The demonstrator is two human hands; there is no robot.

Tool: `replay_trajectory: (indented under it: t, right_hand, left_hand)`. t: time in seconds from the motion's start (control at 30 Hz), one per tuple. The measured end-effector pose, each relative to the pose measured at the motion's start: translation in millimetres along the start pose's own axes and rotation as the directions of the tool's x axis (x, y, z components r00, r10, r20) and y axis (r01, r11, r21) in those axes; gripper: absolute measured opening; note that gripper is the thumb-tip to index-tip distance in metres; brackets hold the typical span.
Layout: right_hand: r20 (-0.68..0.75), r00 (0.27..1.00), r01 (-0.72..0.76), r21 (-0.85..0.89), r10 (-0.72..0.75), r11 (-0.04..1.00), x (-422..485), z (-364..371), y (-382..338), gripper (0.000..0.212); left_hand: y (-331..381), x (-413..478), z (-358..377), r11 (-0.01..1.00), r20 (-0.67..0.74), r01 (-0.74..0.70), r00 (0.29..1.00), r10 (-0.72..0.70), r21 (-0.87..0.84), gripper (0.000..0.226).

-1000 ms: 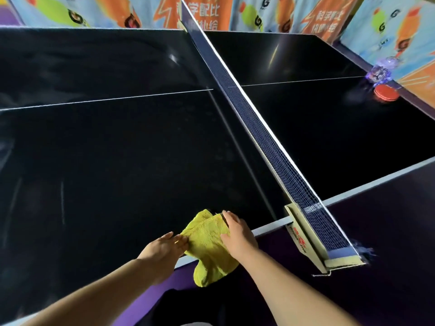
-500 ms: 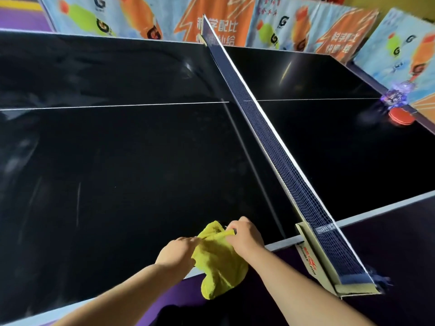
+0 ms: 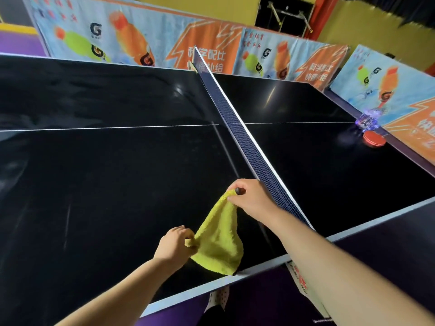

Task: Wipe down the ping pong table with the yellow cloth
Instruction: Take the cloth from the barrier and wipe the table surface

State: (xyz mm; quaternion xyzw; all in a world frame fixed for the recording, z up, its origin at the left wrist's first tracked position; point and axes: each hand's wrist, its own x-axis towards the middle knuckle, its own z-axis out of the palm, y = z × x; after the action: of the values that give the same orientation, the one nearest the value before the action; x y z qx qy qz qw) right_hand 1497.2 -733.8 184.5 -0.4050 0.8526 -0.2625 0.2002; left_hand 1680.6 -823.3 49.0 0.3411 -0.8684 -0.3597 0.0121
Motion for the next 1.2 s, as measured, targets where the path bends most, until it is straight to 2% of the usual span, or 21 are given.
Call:
replay_trajectory:
  t: [0.07, 0.17, 0.23, 0.37, 0.47, 0.53, 0.57, 0.67, 0.8, 1.0, 1.2]
  right_hand:
    - [-0.025, 1.0, 0.003, -0.024, -0.003, 1.0, 3, -11, -3, 0.005]
    - [-0.107, 0.994, -0.006, 0.002, 0.006, 1.0, 10, -21, -2, 0.007]
    - [-0.153, 0.987, -0.05, -0.055, 0.041, 0.997, 12, -25, -2, 0.005]
    - [-0.245, 0.965, -0.111, -0.045, 0.097, 0.993, 12, -19, 1, 0.022]
    - [-0.212, 0.967, -0.146, -0.005, 0.142, 0.989, 11, -5, 3, 0.026]
    - [-0.147, 0.98, -0.138, -0.008, 0.135, 0.99, 8, 7, 2, 0.019]
    - [-0.114, 0.985, -0.131, 0.008, 0.131, 0.991, 5, 14, 1, 0.015]
    - [-0.008, 0.993, -0.115, 0.097, 0.116, 0.989, -1, 34, -2, 0.008]
    - [0.05, 0.998, -0.051, 0.192, 0.042, 0.98, -10, 51, -6, 0.008]
    - [-0.008, 1.0, -0.021, 0.159, 0.023, 0.987, -20, 55, -8, 0.011]
    - [-0.001, 0.994, 0.112, 0.09, -0.113, 0.99, -31, 62, -9, 0.015]
  left_hand:
    - [4, -1, -8, 0.999, -0.038, 0.03, 0.999, -0.031, -0.037, 0.011]
    - [13, -3, -18, 0.994, -0.102, 0.102, 0.989, -0.104, -0.03, 0.016]
    - [16, -1, -27, 0.989, -0.118, 0.149, 0.982, -0.15, -0.02, 0.023]
    - [21, 4, -44, 0.962, -0.108, 0.233, 0.963, -0.249, -0.141, 0.032]
    - [30, 11, -56, 0.946, -0.127, 0.27, 0.947, -0.295, -0.181, 0.032]
    - [39, 14, -61, 0.92, -0.126, 0.279, 0.938, -0.322, -0.275, 0.032]
    - [43, 14, -62, 0.879, -0.1, 0.28, 0.934, -0.342, -0.387, 0.031]
    - [59, 12, -65, 0.646, 0.016, 0.29, 0.919, -0.395, -0.706, 0.023]
    - [73, 9, -66, 0.44, 0.073, 0.266, 0.91, -0.407, -0.858, 0.018]
    - [73, 5, -67, 0.339, 0.077, 0.259, 0.88, -0.469, -0.904, 0.018]
    - [72, 6, -65, 0.243, 0.085, 0.245, 0.846, -0.526, -0.939, 0.019]
